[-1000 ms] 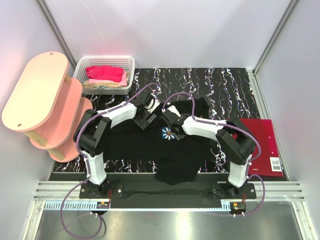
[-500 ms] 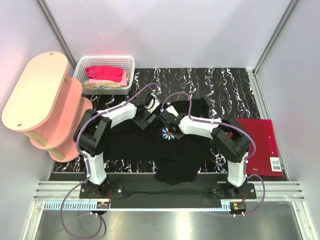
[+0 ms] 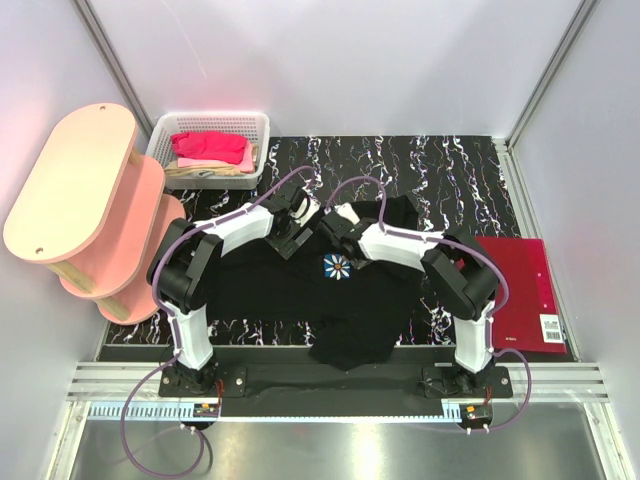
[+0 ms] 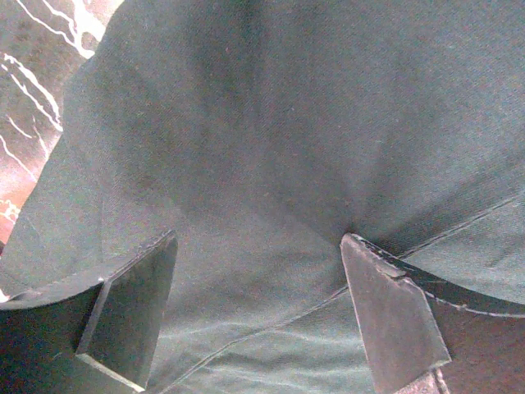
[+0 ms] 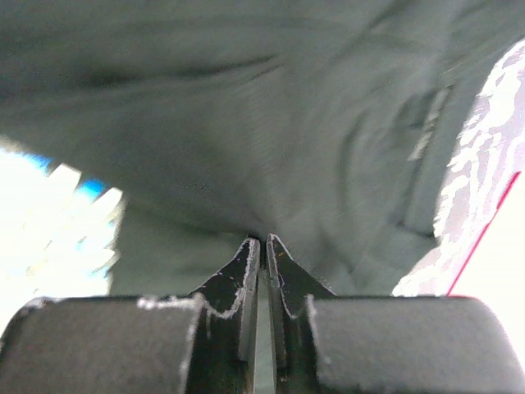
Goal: Fold and stack the t-shirts
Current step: Fold the tshirt
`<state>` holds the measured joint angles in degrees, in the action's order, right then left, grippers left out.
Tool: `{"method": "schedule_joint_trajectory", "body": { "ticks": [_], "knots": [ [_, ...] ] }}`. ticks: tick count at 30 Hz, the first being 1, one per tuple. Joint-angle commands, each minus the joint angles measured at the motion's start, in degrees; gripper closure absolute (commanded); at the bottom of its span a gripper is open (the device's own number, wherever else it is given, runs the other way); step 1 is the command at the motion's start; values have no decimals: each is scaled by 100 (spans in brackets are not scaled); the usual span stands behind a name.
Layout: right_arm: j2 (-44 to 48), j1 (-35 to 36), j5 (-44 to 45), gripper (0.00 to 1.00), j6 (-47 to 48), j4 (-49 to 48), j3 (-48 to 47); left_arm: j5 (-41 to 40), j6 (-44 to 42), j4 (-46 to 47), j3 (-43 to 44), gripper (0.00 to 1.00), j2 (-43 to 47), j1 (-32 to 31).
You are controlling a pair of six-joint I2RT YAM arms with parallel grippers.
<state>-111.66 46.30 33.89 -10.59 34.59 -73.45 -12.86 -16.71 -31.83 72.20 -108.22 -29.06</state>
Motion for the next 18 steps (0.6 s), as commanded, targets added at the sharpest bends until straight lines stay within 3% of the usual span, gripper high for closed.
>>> {"method": "schedule_joint_trajectory", "body": {
  "ticks": [1, 5, 12, 18],
  "knots": [
    [205, -533, 189, 87, 118, -31, -477, -6, -78, -121, -180, 13, 29, 23],
    [162, -1096, -495, 87, 241, -31, -976, -41, -122, -130, -198, 13, 73, 32],
    [-409, -2186, -2612, 90, -22, 145, -1821, -15, -140, -148, -277, 13, 126, 32],
    [-1077, -2319, -2905, 85, -189, 259, -2331, 12, -131, -156, -312, 13, 170, 32]
  ]
}}
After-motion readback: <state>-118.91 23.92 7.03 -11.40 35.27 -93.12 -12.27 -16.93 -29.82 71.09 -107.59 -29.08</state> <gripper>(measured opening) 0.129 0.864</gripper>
